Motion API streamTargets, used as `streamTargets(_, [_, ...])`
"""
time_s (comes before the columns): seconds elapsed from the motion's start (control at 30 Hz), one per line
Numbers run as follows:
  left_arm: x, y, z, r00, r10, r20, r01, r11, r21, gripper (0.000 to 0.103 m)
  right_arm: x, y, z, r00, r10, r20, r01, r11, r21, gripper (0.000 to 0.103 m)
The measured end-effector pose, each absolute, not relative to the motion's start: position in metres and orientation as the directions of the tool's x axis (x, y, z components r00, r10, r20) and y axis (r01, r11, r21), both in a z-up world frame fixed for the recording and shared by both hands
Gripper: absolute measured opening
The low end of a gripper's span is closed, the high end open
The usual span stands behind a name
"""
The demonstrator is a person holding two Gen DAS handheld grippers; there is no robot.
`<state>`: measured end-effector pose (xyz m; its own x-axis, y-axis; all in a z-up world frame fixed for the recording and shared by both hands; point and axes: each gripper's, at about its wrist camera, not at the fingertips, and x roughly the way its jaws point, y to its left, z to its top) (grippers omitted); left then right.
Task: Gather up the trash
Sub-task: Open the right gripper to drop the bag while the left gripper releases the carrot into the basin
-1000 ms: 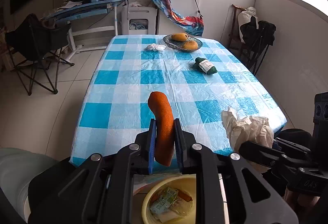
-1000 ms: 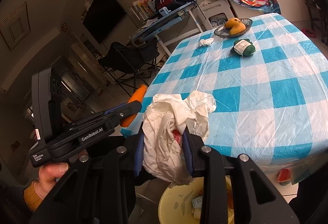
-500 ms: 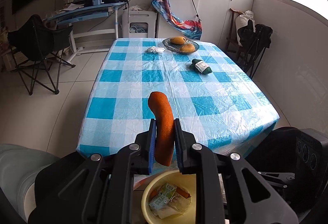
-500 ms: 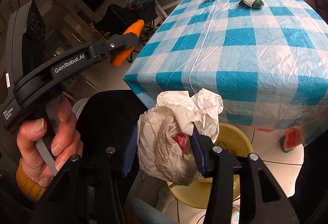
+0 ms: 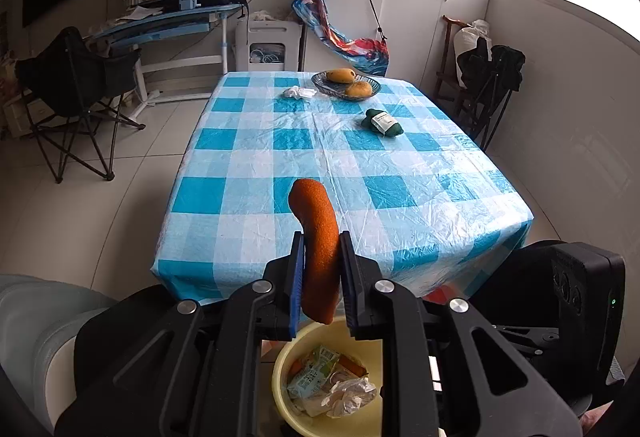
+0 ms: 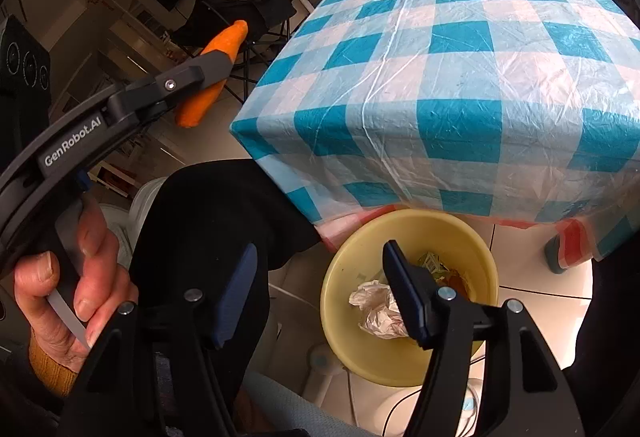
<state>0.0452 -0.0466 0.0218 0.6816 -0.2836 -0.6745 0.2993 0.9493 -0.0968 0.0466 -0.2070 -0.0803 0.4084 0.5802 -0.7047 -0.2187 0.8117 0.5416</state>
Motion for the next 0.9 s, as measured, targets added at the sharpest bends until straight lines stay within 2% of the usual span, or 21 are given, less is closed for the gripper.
streamTargets(0.33, [0.032,-0.056,0.015,0.632,-0.323,-0.704,0.353,0.929,-0.11,0.017,0.046,-0.241,-0.073,0.549,0.559,-0.621,-0.091,0.778,0.621,0.067])
streamTargets(0.47, [0.027,-0.069,-0.002,0.548,-0.359,-0.756,0.42,0.899,-0.122,0.017,0.044,-0.25,-0.072,0.586,0.55,-0.595,-0.061,0.762,0.644,0.068])
streamTargets(0.63, [0.018,-0.085,-0.023,0.465,-0.347,-0.814,0.49,0.867,-0.089,0.018,0.044,-0.261,-0.073,0.598,0.548,-0.584,-0.031,0.745,0.667,0.07])
streamTargets(0.7, [0.015,-0.088,-0.028,0.457,-0.333,-0.825,0.5,0.863,-0.072,0.022,0.044,-0.263,-0.073,0.601,0.547,-0.582,-0.026,0.742,0.67,0.07])
streamTargets(0.77, [0.014,-0.088,-0.03,0.462,-0.324,-0.826,0.495,0.867,-0.063,0.033,0.043,-0.263,-0.072,0.606,0.545,-0.579,-0.027,0.742,0.67,0.07])
streamTargets(0.9, [0.014,-0.084,-0.025,0.487,-0.312,-0.816,0.481,0.876,-0.047,0.039,0.043,-0.263,-0.071,0.609,0.543,-0.578,-0.025,0.742,0.67,0.071])
